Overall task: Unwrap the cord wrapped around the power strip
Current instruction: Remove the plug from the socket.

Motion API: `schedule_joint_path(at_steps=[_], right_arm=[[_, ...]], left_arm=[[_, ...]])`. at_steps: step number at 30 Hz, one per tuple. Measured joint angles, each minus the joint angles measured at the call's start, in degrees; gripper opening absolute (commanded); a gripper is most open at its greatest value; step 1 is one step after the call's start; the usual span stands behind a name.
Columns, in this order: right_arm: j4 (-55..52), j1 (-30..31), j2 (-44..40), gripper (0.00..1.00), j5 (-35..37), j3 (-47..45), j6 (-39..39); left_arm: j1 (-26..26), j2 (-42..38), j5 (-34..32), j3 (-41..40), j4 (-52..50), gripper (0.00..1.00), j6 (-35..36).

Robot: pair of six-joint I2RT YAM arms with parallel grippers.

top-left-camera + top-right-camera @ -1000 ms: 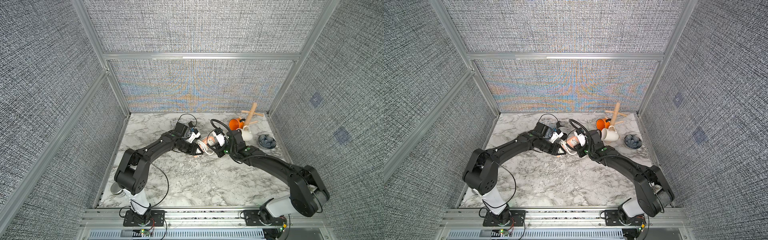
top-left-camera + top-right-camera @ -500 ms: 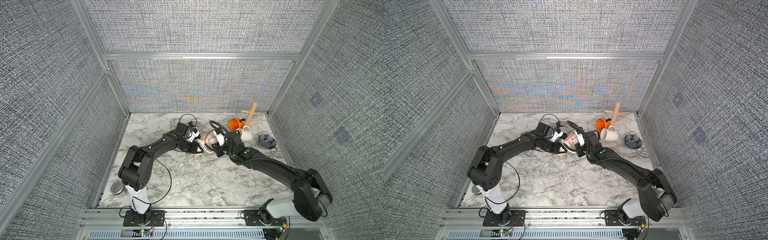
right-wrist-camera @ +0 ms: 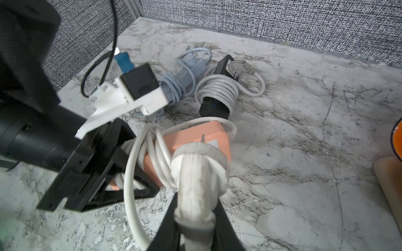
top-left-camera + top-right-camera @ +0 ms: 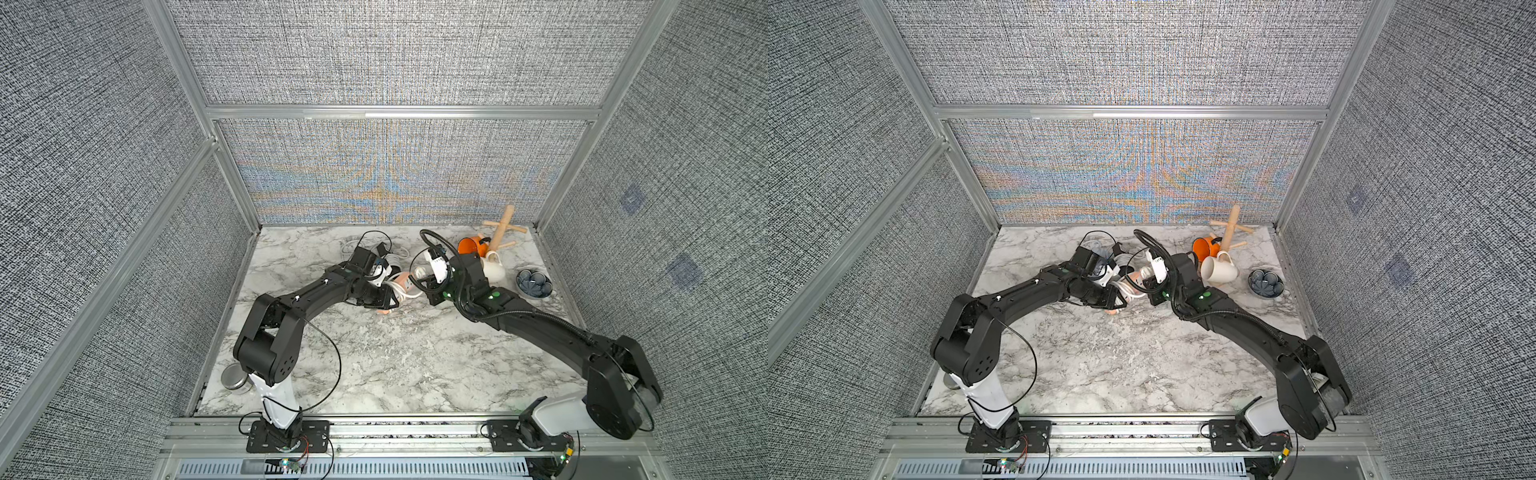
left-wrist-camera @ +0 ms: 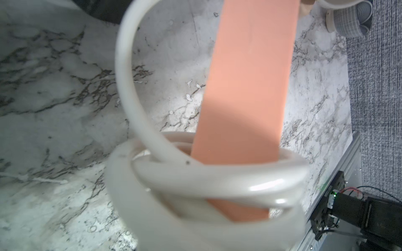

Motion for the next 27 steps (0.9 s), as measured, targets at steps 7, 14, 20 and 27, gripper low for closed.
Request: schedule_joint_path(at_steps=[7, 14, 20, 27], right_arm=[[-4.96, -3.87, 6.84, 0.0, -0.02, 9.86, 2.12], [-9.16, -6.95, 13.75, 0.0, -1.86, 16.11, 2.23], [-9.86, -7.13, 14.95, 0.04, -5.81, 13.53, 2.08], [-6.86, -10.86, 13.7, 0.4, -11.8, 8.63, 4.07]], left_arm=[[-1.68, -4.44, 0.63, -0.76, -5.49, 0.0, 9.16], [-1.77, -11.34, 7.19, -6.54, -4.55, 0.0, 13.09], [-1.77, -10.97, 15.1, -11.69, 7.63, 0.0, 6.08], [-1.97, -7.91, 20.22, -15.91, 22.99, 0.0, -8.96]])
